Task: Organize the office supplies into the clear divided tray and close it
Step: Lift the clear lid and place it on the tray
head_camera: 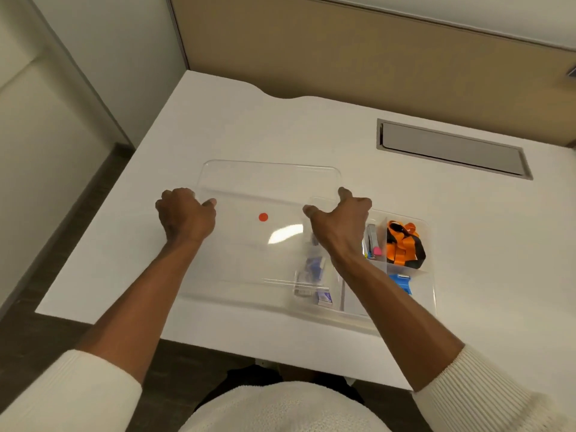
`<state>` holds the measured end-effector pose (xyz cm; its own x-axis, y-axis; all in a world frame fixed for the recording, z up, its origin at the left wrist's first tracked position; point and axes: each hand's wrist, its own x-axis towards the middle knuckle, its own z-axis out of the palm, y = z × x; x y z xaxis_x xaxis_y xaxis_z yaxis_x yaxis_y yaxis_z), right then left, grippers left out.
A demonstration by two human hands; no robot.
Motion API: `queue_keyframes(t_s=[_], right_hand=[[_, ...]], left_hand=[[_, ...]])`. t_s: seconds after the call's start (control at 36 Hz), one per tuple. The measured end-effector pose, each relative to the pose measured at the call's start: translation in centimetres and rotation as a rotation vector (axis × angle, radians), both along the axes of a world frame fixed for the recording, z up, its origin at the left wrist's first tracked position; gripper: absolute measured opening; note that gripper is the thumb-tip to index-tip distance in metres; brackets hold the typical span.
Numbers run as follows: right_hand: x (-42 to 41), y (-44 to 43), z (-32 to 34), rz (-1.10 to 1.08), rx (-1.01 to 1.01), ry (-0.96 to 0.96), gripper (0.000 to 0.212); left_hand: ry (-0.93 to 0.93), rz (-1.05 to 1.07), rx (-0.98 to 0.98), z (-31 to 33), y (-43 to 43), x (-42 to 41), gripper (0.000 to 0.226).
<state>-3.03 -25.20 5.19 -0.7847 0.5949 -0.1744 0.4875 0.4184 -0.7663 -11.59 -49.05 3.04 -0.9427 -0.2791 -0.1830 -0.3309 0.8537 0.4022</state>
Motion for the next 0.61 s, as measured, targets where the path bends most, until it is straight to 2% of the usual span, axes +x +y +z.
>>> queue_keyframes(t_s=[0.22,0.33,0.61], right_hand=[[5.0,8.8,-0.1,-0.194,0.036,-0.010,0.085],[7.6,11.7,-0.8,-0.242,0.011,0.001,0.076],[12.2,15.7,-4.1,-0.200,0.121,-0.036,0.069]], left_hand=[[-0.065,-0.220,0.081,0.3,9.9,3.5,0.054],[-0.113,-0.313,0.077,-0.2,12.7,5.0,0.063],[-0.152,-0.418,0.010,-2.2,17.3,8.3,0.044]])
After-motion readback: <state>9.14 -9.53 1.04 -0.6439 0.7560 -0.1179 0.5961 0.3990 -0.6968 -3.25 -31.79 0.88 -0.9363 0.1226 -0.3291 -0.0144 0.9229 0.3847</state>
